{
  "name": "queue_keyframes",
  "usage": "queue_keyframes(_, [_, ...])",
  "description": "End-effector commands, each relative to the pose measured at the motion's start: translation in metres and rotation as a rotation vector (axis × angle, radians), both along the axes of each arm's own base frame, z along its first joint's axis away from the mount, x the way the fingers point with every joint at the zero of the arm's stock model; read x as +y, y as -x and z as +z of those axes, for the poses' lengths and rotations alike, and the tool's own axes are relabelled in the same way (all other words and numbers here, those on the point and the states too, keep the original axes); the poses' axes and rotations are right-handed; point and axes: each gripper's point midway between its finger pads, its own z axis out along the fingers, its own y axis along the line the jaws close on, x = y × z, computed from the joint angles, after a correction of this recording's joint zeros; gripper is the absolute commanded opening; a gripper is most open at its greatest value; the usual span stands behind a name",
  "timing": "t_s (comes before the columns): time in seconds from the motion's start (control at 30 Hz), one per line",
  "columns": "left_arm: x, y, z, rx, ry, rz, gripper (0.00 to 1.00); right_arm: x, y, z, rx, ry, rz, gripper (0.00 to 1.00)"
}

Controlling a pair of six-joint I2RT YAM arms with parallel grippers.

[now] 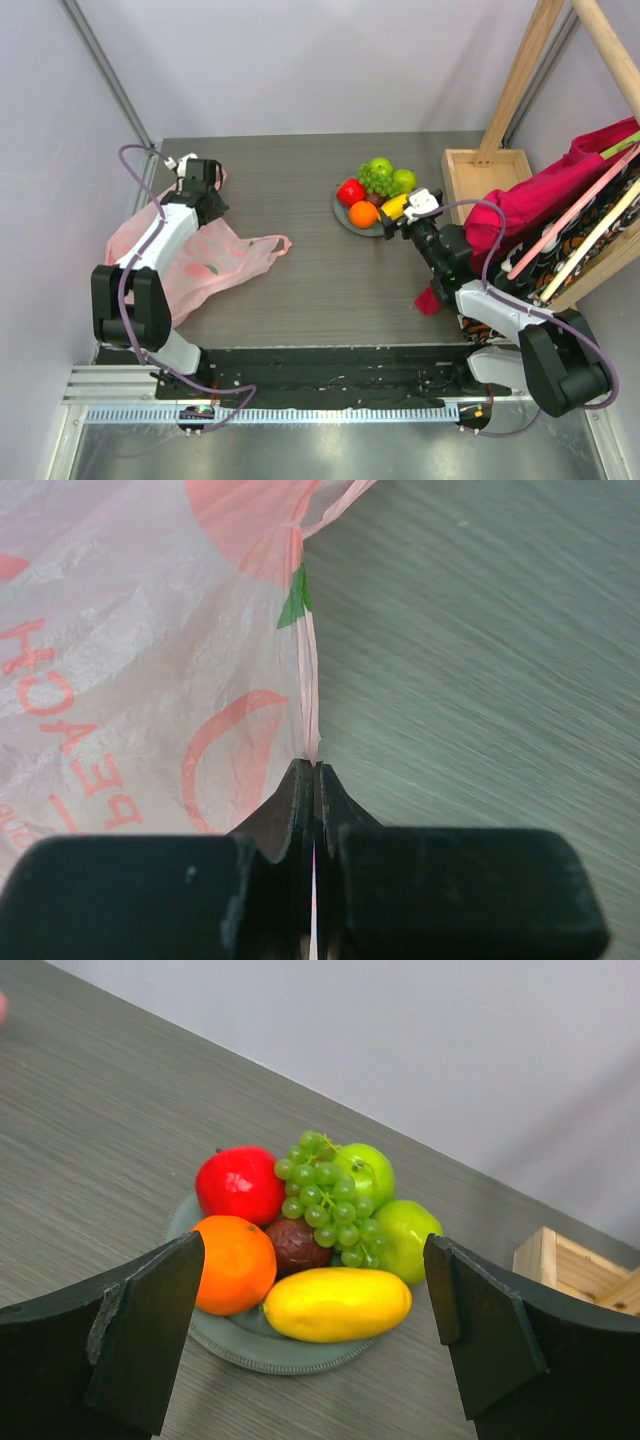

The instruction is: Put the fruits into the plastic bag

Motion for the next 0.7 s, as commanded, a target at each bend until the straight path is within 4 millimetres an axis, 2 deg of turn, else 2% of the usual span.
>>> queue_keyframes(0.0, [-0.026,-0.027,0.043,-0.144,0.065,-0.17,0.0,0.015,0.004,0.04,-0.067,0.023,0.043,1.0])
queue_keyframes(0.27, [-0.063,-0.043,0.103,-0.326,0.191,-0.343,0.0,0.035,0.023,0.051,-0.078,0.079,0.086,1.0])
queue_keyframes(0.3, [-0.064,-0.045,0.11,-0.345,0.194,-0.353,0.0,0.031,0.023,0.058,-0.082,0.065,0.06,1.0])
queue_keyframes(0.4, [-0.07,-0.047,0.125,-0.372,0.191,-0.395,0.0,0.039,0.029,0.071,-0.076,0.061,0.063,1.0])
queue_keyframes(0.47, [-0.071,-0.049,0.124,-0.364,0.189,-0.41,0.0,0.046,0.034,0.075,-0.068,0.062,0.072,1.0])
queue_keyframes(0.57, [-0.077,-0.055,0.123,-0.364,0.202,-0.437,0.0,0.056,0.036,0.093,-0.076,0.053,0.08,1.0])
queue_keyframes(0.63, [-0.091,-0.059,0.134,-0.393,0.257,-0.501,0.0,0.067,0.034,0.095,-0.042,0.037,0.07,1.0])
queue_keyframes(0.67, [-0.097,-0.062,0.142,-0.419,0.283,-0.52,0.0,0.071,0.033,0.089,0.002,0.041,0.066,1.0])
